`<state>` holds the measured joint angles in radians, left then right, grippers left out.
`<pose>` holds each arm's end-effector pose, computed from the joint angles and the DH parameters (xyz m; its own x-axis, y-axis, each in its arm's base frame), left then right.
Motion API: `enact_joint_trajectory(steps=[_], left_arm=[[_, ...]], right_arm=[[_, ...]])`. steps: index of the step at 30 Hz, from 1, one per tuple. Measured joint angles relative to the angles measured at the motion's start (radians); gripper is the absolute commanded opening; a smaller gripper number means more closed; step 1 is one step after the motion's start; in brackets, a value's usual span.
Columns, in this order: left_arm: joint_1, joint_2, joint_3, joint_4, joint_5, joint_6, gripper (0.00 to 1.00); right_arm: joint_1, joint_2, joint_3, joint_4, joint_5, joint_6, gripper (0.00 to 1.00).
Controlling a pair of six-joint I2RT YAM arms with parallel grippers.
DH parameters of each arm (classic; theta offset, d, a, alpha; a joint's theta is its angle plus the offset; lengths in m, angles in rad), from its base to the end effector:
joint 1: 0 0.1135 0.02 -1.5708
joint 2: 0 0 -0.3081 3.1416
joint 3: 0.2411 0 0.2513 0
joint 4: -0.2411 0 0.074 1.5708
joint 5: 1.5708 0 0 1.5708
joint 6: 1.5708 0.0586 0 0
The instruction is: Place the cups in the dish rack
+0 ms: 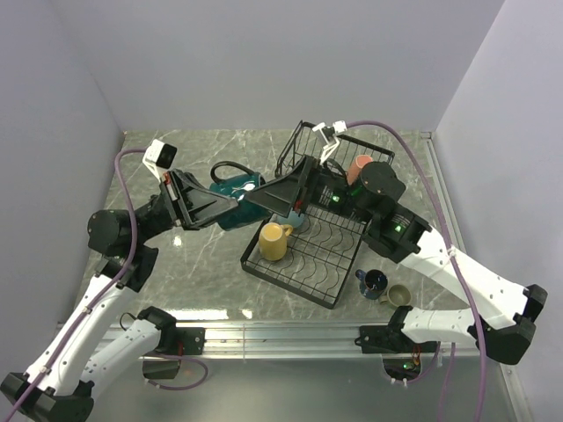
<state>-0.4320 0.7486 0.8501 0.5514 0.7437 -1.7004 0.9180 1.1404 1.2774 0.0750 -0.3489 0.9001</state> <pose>0.0960 -0.0879 0.4788 -0.8611 -0.4066 -0.3052 0.4441 -0.3095 -0.8408 0.1367 0.2117 0.5134 -0.6644 0.3431 -0.6640 -0.6903 0.0588 0.7211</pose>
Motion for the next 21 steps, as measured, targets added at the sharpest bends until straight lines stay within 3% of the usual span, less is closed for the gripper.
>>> enact_joint_trajectory(steps=[1,3,4,6,7,10,13,14,16,17,21], left_arm=[[0.000,0.002,0.007,-0.021,0.005,0.014,0.00],[0.000,0.002,0.019,-0.063,0.013,0.038,0.00],[0.001,0.002,0.021,-0.075,0.014,0.043,0.00],[0.002,0.001,0.023,-0.089,0.013,0.048,0.00],[0.002,0.001,0.024,-0.094,0.012,0.051,0.00],[0.002,-0.001,0.029,-0.115,0.012,0.065,0.02],[0.001,-0.003,0.045,-0.154,0.013,0.085,0.19],[0.000,-0.004,0.051,-0.170,0.013,0.095,0.30],[0.000,-0.005,0.063,-0.208,0.013,0.132,0.35],[0.000,-0.005,0.068,-0.229,0.016,0.146,0.43],[-0.003,0.003,0.084,-0.314,0.021,0.203,0.52]], right_arm=[[0.000,0.005,0.000,0.000,0.001,0.000,0.99],[0.000,0.014,0.001,-0.003,0.002,-0.002,0.85],[0.000,0.015,0.002,-0.006,0.003,-0.002,0.69],[0.000,0.016,0.005,-0.015,0.006,-0.009,0.48],[0.000,0.016,0.006,-0.018,0.008,-0.010,0.28],[0.000,0.016,0.009,-0.026,0.008,-0.012,0.00],[0.000,0.014,0.012,-0.037,0.008,-0.014,0.00],[0.000,0.011,0.012,-0.040,0.010,-0.015,0.00],[0.000,0.000,0.010,-0.064,0.029,-0.028,0.00],[0.000,-0.010,0.004,-0.080,0.041,-0.033,0.00],[-0.013,-0.068,-0.046,-0.130,0.085,-0.048,0.00]])
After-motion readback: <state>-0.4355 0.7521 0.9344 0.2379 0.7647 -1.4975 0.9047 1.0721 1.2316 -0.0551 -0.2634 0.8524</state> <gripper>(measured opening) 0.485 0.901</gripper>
